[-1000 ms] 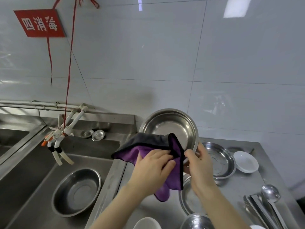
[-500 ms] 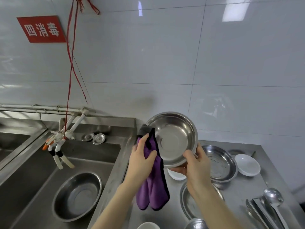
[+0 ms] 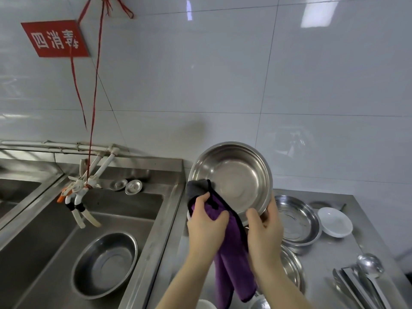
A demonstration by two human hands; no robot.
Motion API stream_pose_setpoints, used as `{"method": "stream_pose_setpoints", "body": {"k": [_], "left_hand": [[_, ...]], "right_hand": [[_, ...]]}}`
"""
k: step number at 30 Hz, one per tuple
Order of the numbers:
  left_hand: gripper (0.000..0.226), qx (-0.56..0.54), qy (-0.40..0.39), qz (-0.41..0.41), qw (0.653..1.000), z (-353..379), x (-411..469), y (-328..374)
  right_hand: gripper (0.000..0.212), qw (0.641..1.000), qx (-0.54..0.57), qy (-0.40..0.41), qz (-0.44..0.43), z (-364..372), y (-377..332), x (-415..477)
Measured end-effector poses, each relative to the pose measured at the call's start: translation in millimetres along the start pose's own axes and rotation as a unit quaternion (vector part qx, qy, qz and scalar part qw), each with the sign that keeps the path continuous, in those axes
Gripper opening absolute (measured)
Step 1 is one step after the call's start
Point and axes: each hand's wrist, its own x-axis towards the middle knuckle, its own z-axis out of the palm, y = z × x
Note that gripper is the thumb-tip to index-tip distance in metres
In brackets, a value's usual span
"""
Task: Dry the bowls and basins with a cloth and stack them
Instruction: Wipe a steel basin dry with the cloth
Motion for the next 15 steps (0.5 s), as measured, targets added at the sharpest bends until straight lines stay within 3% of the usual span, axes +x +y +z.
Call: {"method": "stream_pose_setpoints", "body": {"k": [5,9,11,15], "left_hand": [[0.037,0.151,0.005,0.127,0.98,-25.0,38.1,-7.7],[0.04,0.283,-0.121,0.211,0.928,-49.5,68.8,-6.5],[0.041,0.303,-0.148,0.235,0.912,-55.5,75.7,-1.4],[0.04,0.23,-0.016,0.205,0.951,-49.5,68.6,3.8]], "right_hand": [[0.054,0.991,0.007,-0.104,0.079,-24.8,-14.9,9.5],[0.049,0.96,-0.065,-0.242,0.129,-48.5,-42.4,36.8],[0.048,0.949,-0.087,-0.277,0.123,-50.8,-51.9,46.5],[0.052,0.967,-0.083,-0.233,0.053,-30.4,-50.1,43.6]]}}
